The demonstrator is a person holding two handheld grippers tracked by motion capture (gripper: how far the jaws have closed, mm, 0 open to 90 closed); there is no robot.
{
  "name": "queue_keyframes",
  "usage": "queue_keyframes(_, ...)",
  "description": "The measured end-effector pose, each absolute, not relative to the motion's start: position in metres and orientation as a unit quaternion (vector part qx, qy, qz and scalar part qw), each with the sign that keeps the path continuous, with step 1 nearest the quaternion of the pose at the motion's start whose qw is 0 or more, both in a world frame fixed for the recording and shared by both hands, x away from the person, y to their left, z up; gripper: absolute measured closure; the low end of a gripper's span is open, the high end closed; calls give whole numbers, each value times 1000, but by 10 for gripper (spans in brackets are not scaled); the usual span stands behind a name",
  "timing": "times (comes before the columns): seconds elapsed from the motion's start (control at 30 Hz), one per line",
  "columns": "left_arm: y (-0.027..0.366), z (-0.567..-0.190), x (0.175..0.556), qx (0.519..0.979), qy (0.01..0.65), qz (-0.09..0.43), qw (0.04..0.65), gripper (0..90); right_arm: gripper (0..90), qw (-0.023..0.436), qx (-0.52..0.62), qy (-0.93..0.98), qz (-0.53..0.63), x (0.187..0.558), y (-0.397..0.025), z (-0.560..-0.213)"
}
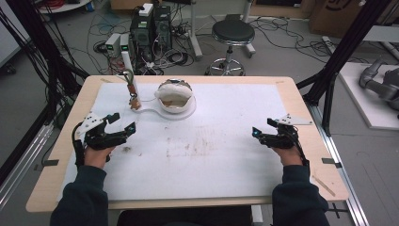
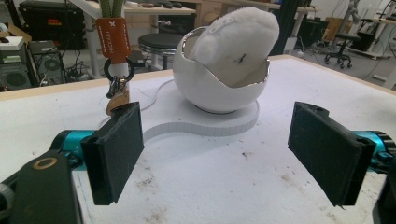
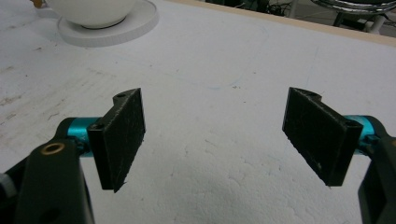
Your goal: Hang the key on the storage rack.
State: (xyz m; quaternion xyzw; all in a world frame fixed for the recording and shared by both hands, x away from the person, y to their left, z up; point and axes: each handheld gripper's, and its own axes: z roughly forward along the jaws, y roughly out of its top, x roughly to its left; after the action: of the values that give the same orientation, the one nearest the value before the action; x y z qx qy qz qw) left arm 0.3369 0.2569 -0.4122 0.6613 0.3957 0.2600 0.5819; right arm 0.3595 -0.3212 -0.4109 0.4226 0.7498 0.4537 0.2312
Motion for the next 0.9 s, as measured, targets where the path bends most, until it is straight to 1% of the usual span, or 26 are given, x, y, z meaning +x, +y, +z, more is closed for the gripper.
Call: queue_keyframes(0.9, 259, -416, 339, 659, 411, 256, 575, 185, 215, 227, 426, 749, 454, 361, -321, -412)
